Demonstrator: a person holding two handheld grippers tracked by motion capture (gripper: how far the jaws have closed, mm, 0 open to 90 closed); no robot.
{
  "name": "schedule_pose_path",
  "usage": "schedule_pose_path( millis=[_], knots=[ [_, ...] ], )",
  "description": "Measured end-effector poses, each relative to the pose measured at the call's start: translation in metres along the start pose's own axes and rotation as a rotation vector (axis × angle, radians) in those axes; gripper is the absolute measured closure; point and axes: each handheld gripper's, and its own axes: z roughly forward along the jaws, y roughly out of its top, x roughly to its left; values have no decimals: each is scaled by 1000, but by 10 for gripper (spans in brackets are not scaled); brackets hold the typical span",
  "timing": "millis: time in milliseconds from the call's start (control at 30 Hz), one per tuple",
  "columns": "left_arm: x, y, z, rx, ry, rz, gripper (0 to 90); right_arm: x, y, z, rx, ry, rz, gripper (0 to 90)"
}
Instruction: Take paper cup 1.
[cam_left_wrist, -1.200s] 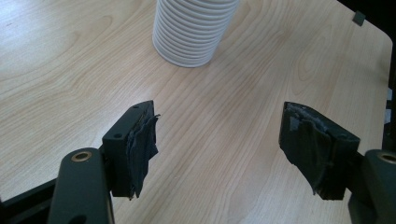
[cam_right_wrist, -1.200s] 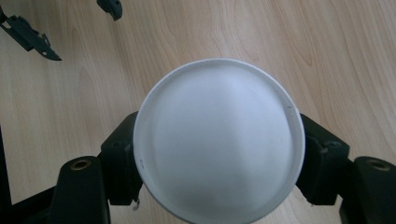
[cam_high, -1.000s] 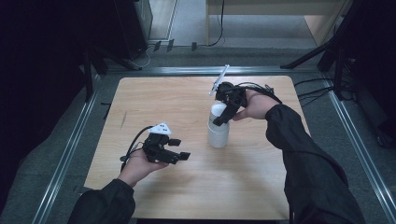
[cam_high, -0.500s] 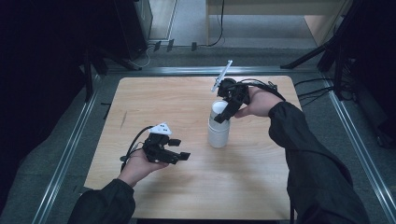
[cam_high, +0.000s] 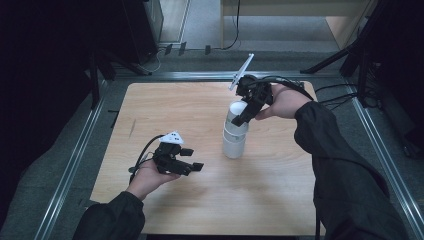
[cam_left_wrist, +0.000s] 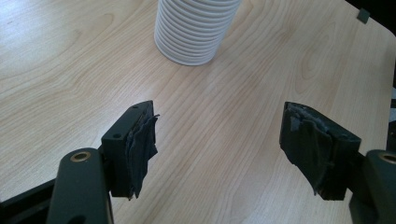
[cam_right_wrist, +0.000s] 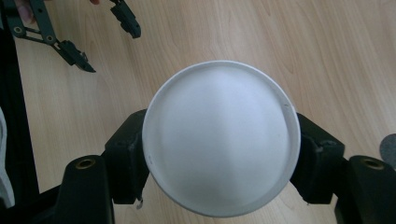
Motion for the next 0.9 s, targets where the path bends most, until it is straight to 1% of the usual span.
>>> schedule_pose_path(
  millis=[100,233,267,467,533,567,600,667,700,767,833,900],
  knots=[
    [0,0,0,1,1,2,270,2,2,-10,-17,6,-1,318],
    [1,0,-1,0,4,1,270,6,3,-25,-30,-5,-12,318],
    [1,0,-1,-1,4,1,270,7,3,-29,-32,-7,-11,318],
    [1,0,-1,3,9,1,270,19,2,-54,-55,-31,-42,319],
    [1,0,-1,1,10,-1,270,25,1,-62,-57,-37,-43,320],
    [1,0,-1,1,10,-2,270,30,0,-68,-61,-36,-47,320],
    [1,0,-1,0,10,-1,270,33,0,-70,-70,-37,-66,321],
    [1,0,-1,-4,9,-1,270,43,-3,-77,-81,-24,-89,323],
    [1,0,-1,-6,9,1,270,46,-3,-79,-89,-24,-102,323],
    [0,0,-1,-12,8,-2,270,53,-6,-81,-89,-15,-106,325],
    [1,0,-2,-16,10,2,270,61,-10,-81,-92,-3,-118,326],
    [1,0,-3,-25,5,-2,270,69,-15,-78,-97,13,-127,325]
  ],
)
